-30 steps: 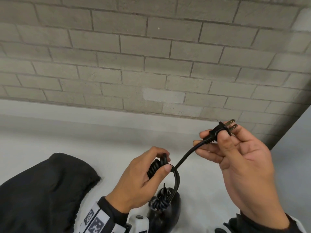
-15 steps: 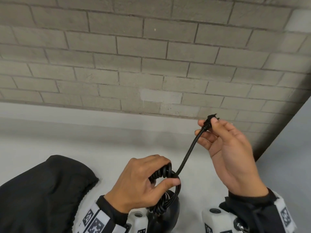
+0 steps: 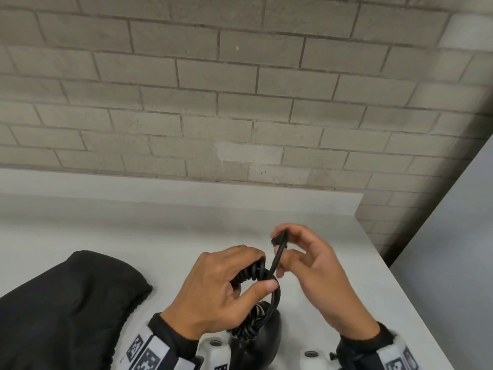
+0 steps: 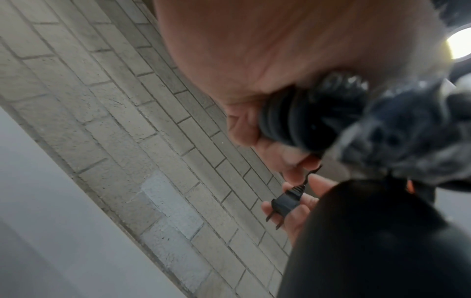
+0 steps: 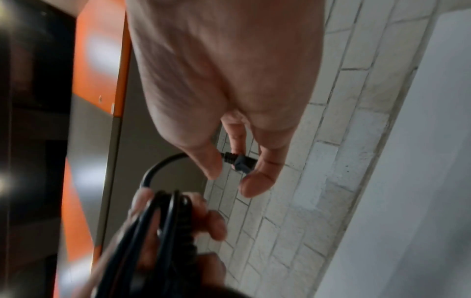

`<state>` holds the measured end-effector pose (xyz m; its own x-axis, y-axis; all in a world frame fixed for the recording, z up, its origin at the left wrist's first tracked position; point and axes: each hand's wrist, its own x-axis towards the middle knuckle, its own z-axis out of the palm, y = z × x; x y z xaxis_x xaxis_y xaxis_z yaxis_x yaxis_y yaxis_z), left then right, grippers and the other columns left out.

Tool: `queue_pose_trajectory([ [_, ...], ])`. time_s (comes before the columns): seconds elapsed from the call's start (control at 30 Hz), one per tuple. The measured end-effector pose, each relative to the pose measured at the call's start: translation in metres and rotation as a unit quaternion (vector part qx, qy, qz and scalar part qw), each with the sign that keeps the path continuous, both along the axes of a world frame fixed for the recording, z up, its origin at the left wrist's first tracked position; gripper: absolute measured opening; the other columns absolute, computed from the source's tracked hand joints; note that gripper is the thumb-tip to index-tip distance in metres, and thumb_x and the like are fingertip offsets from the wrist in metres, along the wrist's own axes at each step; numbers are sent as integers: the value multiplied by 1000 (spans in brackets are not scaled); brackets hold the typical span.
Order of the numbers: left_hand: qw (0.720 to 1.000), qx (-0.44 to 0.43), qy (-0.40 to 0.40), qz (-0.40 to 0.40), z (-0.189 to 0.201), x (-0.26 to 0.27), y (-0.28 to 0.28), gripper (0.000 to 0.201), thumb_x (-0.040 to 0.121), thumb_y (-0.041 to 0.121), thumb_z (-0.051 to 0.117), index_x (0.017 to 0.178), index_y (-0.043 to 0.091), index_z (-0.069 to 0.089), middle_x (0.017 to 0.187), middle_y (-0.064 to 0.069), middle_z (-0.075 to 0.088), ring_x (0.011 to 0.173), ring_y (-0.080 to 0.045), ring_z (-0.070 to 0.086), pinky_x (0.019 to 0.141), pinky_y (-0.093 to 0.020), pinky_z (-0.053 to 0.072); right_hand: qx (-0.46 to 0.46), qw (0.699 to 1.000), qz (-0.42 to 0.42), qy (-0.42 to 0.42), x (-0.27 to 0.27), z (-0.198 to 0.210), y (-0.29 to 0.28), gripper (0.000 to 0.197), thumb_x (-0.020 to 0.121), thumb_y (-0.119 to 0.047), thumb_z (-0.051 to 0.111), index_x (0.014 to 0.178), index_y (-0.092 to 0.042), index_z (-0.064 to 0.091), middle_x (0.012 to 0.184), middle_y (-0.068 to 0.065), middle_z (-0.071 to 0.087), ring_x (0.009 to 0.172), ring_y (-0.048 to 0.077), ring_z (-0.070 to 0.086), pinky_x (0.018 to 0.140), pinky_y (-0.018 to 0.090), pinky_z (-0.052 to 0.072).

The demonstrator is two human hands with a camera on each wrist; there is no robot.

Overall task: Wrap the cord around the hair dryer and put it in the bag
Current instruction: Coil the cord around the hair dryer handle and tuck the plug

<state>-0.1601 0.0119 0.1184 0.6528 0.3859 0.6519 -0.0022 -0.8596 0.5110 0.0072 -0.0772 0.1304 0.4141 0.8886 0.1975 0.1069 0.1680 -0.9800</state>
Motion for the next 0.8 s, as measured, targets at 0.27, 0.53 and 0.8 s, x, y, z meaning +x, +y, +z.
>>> queue_pose_trajectory([
  [0.27,999,-3,-32,22,-2,0,2,36,96,54,51,85,23,64,66,18,48,57,-6,49,51,-25,42,-41,998,-31,23,-20,-14,-9,14,92,-19,64,93,-26,76,88,6,75,71,20,66,72,33,58],
  [0.53,997,-17,-52,46,-11,5,4,47,99,54,46,83,17,70,64,8,60,57,-13,58,49,-35,47,-92,977,50,184,-37,-20,-12,19,84,-20,68,90,-4,76,81,13,73,74,18,67,74,32,52],
  [0.8,994,-29,-90,51,-10,4,3,44,99,52,48,83,19,71,64,16,57,56,-7,55,48,-30,45,-77,947,112,292,-35,-22,-12,29,93,-20,59,98,6,70,87,16,68,79,20,61,76,32,47],
])
